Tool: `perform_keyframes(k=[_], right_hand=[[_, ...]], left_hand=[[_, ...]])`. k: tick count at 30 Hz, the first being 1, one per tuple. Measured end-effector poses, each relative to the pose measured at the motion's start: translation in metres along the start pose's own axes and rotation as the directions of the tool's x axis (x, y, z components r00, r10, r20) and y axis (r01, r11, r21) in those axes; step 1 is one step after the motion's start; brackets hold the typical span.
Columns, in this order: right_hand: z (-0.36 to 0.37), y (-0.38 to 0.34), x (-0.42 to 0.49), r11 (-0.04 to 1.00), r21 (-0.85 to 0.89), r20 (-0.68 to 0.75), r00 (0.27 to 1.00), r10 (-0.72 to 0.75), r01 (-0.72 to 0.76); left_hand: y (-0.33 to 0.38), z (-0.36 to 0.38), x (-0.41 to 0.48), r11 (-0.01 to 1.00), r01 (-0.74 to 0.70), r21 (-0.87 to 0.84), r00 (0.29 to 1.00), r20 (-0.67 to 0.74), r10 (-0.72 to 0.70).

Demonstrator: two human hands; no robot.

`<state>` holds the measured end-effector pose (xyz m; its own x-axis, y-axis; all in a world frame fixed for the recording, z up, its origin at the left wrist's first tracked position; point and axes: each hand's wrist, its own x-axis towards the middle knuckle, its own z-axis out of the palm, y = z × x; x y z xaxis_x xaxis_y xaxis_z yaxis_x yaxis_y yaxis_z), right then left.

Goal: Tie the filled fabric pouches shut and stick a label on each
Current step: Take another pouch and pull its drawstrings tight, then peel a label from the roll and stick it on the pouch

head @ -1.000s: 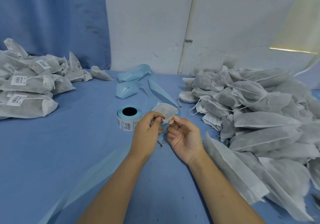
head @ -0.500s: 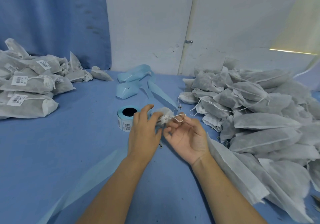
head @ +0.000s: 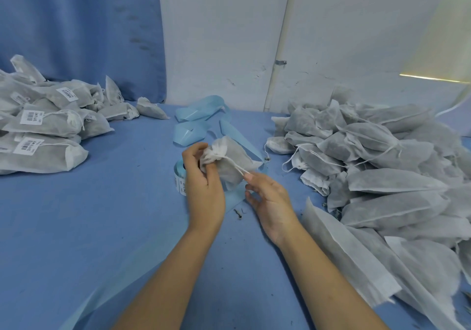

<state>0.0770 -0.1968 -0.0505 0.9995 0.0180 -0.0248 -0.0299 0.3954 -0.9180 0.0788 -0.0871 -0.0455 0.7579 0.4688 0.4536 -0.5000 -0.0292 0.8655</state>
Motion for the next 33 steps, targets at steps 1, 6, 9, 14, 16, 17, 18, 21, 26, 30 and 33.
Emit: perform_keyframes(k=[1,6,9,14,16,17,18,21,26,30,33], right_hand=[[0.0,0.001,0.0,0.998,-0.067,-0.009,1.0,-0.018,0.018],[0.002,0.003,-0.001,0.998,-0.063,0.037,0.999,-0.019,0.022],[0.0,0.004,0.001,1.0,0.005,0.014,1.0,0.014,-0.014],[0.001,0.003,0.001,1.0,0.023,0.005,1.0,0.012,-0.012],[0.001,0.003,0.0,1.0,0.02,0.005,1.0,0.01,-0.01],[0.001,0.003,0.0,1.0,0.019,0.006,1.0,0.01,-0.01],[0.001,0.003,0.0,1.0,0.019,0.007,1.0,0.009,-0.009],[0.001,0.003,0.0,1.0,0.012,0.004,1.0,0.002,-0.003],[0.0,0.006,0.001,1.0,-0.027,0.035,0.999,0.001,0.0],[-0.002,0.007,0.003,0.998,-0.055,0.055,0.998,-0.016,0.019],[-0.003,0.009,0.005,0.995,-0.084,0.091,0.995,-0.041,0.048]], left_hand=[[0.0,-0.001,0.001,1.0,-0.006,-0.002,1.0,-0.021,0.006],[-0.005,-0.004,0.007,0.998,-0.007,0.062,0.999,-0.041,0.01],[-0.006,-0.005,0.005,0.997,0.08,0.017,0.997,-0.006,-0.08],[-0.005,-0.005,0.002,0.981,0.193,-0.037,0.97,0.159,-0.185],[-0.004,-0.002,0.001,0.983,0.184,0.001,0.974,0.135,-0.182],[-0.004,0.0,0.002,0.98,0.2,0.002,0.974,0.109,-0.199],[-0.004,0.001,0.003,0.975,0.222,-0.01,0.971,0.089,-0.22],[-0.004,0.001,0.006,0.945,0.311,-0.099,0.95,0.068,-0.306],[-0.004,0.0,0.009,0.875,0.446,-0.191,0.895,0.121,-0.43],[-0.002,-0.002,0.009,0.87,0.468,-0.156,0.882,0.143,-0.449],[0.002,-0.005,0.012,0.891,0.436,-0.128,0.898,0.133,-0.42]])
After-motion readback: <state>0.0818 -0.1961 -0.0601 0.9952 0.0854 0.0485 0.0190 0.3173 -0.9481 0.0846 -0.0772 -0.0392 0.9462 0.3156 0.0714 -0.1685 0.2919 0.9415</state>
